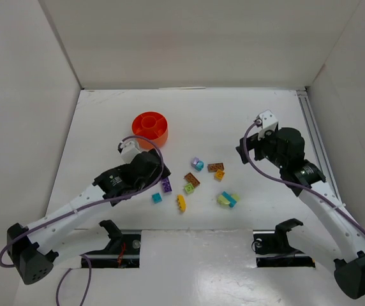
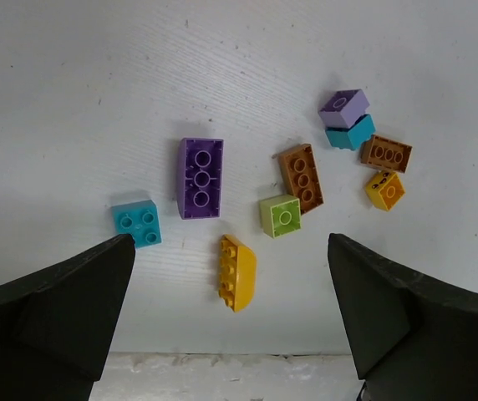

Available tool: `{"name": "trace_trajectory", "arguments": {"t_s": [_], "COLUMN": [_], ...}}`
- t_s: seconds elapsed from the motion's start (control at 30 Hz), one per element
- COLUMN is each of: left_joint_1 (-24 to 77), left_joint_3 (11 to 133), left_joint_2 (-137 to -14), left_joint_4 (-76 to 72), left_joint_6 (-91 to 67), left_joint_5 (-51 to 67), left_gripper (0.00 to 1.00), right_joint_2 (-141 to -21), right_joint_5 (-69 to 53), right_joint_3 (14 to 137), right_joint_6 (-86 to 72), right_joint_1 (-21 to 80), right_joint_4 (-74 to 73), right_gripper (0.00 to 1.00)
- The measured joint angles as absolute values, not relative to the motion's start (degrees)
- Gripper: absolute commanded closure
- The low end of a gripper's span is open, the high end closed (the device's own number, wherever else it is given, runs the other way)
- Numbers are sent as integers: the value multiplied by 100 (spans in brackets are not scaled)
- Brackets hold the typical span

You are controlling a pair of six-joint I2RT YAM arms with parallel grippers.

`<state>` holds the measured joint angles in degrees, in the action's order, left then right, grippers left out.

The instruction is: Sort the legos into containers by color

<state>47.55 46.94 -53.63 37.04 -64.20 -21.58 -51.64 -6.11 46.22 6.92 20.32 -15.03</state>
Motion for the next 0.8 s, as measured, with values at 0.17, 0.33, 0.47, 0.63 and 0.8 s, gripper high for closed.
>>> {"name": "trace_trajectory", "arguments": {"t_s": [0.17, 0.33, 0.47, 0.63, 0.8], "left_joint_1": [4755, 4755, 4755, 4755, 4755], "left_joint_3": [4515, 4246, 4091, 3651, 3367], "left_joint_2": [-5236, -5308, -5516, -5529, -5555], "left_joint_4": [3732, 3752, 3712, 3483, 3223], "left_joint_6": [-6569, -6702, -6855, -7019, -6973], "left_joint_5": [-2150, -2121, -2095, -1979, -1804], "left_gripper": [0, 0, 10, 27, 42], "right_joint_2": [-5105, -5151, -5234, -5236, -5256], "right_joint_5": [-827, -947, -928, -744, -725], "right_joint_3": [4515, 4508, 4508, 4497, 4495], "right_joint_6": [727, 659, 631, 620, 624], "right_joint_1": [2034, 2034, 2032, 2032, 2032], "right_joint_4": [-1341, -1313, -1337, -1343, -1341], "right_gripper": [0, 0, 0, 3, 3]}}
